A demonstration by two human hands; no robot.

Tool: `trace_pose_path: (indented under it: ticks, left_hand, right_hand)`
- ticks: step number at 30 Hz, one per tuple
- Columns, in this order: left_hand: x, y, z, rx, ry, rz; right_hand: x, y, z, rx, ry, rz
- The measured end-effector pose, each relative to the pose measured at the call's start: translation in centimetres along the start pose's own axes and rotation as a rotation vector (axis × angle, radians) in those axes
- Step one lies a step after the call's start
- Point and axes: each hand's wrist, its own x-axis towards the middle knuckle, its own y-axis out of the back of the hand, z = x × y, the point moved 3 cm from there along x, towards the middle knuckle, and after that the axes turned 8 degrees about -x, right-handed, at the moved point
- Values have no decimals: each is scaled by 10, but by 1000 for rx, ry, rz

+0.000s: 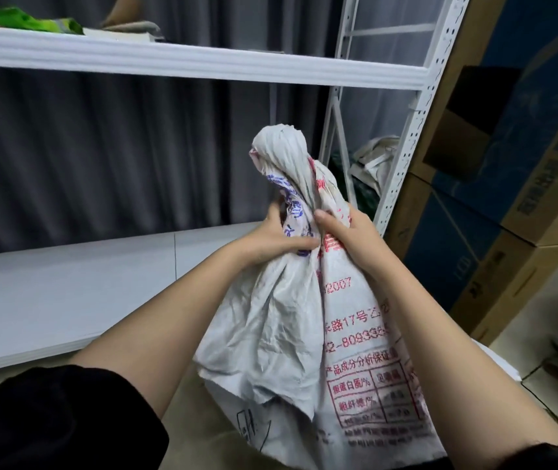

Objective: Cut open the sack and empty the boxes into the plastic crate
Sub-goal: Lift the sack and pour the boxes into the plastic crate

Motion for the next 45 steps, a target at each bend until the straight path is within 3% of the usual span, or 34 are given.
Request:
trace_pose_path:
  ticks: [4, 11, 17, 20, 23, 29, 32, 34, 37, 40, 45]
  left_hand:
    - [4, 3, -1, 154, -92, -77]
    - [0, 59, -1, 786, -70, 473]
    - [-2, 103, 4, 1313, -310, 800]
    - [-5, 125, 3, 1477, -308, 809]
    - [-7, 123, -2, 1573, -107, 731]
    - [-4, 85, -12, 1239, 287, 530]
    - [-3, 56, -12, 415, 495, 223]
    - [-4, 37, -8, 45, 572, 70]
    - [1, 31, -12, -76, 580, 66]
    - [7, 37, -14, -103, 534, 175]
    - [11, 41, -10, -150, 516, 304]
  right_hand:
    - [-4, -1, 1, 18, -20, 8]
    - [-7, 29, 8, -23, -36, 50]
    - [-6, 52, 22, -142, -109, 22]
    - [-7, 57, 29, -234, -149, -8]
    - [-6, 53, 35, -361, -147, -19]
    - [-9, 45, 35, -674, -96, 101]
    - [-12, 35, 35, -835, -18, 165]
    - [-14, 27, 33, -942, 54, 212]
    - [-20, 14, 30, -1061, 167, 286]
    - [-33, -1, 23, -1134, 304, 396]
    - [-46, -30, 12, -1087, 527, 560]
